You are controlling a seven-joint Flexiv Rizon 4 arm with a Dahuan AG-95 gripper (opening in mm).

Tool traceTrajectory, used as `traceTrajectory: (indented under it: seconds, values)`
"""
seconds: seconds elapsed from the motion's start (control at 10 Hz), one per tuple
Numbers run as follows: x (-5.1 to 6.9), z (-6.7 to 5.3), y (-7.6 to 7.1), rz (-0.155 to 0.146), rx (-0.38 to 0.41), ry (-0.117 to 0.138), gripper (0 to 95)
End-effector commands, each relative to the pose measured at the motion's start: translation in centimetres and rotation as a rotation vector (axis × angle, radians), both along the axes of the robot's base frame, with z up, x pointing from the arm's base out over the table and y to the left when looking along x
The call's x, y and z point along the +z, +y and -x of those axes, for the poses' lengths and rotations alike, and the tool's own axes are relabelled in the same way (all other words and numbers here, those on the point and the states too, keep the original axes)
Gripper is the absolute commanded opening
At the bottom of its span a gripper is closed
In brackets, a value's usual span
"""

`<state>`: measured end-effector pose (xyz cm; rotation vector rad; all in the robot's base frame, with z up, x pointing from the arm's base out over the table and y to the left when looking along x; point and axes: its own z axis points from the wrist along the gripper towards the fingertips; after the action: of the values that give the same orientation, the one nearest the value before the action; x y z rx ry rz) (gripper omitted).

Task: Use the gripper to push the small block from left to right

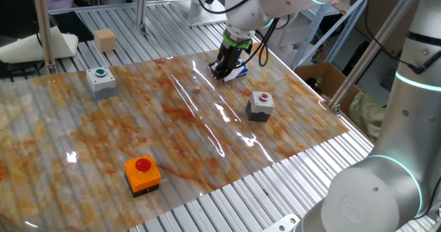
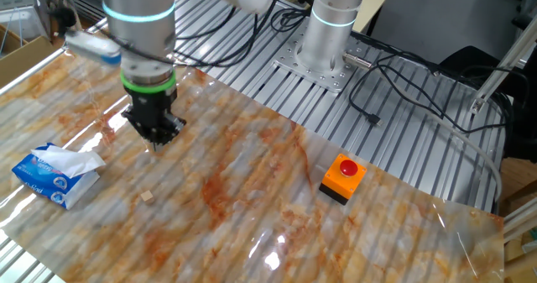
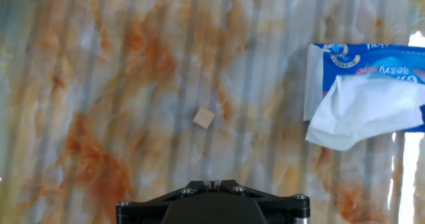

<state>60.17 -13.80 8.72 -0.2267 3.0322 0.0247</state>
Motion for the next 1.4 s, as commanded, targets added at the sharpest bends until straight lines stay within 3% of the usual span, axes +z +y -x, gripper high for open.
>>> traceTrajectory:
  seconds: [0.1,0.5,1.4]
  values:
    - [0.20,0.17,-0.07,-0.005,-0.008,-0.002,0.0]
    - [0.20,0.16,-0.06,-0.007,-0.003,-0.012,0.0]
    - [0.20,0.16,-0.06,-0.006,-0.002,-0.003,0.0]
